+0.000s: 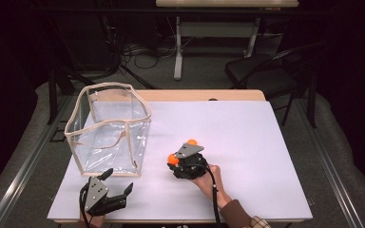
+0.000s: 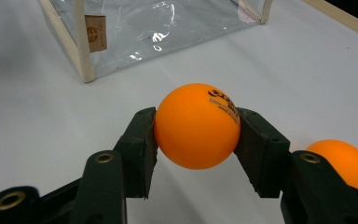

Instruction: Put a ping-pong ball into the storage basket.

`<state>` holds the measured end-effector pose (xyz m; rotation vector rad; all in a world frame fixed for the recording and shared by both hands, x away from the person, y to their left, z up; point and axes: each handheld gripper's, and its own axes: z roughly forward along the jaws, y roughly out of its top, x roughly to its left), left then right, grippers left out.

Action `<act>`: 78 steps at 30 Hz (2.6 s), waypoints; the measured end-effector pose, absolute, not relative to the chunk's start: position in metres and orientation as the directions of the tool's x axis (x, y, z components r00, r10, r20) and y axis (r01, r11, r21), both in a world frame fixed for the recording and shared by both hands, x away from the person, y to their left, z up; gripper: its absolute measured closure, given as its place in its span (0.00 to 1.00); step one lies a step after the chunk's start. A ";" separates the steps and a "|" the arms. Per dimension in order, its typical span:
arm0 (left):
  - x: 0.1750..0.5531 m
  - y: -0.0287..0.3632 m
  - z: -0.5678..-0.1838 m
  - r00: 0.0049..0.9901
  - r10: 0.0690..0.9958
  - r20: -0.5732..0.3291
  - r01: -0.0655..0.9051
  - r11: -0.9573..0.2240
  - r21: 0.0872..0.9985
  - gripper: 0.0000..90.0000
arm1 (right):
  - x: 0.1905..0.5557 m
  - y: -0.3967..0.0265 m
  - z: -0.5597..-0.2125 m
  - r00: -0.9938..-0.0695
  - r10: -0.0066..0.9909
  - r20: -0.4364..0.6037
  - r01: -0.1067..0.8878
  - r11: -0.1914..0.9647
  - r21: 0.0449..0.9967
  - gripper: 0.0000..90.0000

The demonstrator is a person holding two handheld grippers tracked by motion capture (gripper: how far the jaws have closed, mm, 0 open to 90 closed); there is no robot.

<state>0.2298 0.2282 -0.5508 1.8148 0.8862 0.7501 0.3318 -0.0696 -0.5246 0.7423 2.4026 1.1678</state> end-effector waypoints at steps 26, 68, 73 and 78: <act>0.231 0.227 -0.551 0.553 0.825 0.115 0.241 -0.290 0.926 0.18 | 0.343 -0.080 -0.506 -0.771 0.629 -0.095 0.296 0.488 0.821 0.56; 0.232 0.225 -0.551 0.558 0.822 0.116 0.235 -0.291 0.928 0.18 | 0.373 -0.077 -0.472 -0.758 0.645 -0.099 0.293 0.472 0.832 0.56; 0.232 0.225 -0.551 0.560 0.820 0.118 0.233 -0.292 0.928 0.18 | 0.376 -0.074 -0.466 -0.765 0.636 -0.103 0.286 0.478 0.830 0.56; 0.231 0.226 -0.552 0.559 0.821 0.114 0.234 -0.288 0.929 0.18 | 0.379 -0.071 -0.462 -0.768 0.632 -0.101 0.282 0.476 0.833 0.56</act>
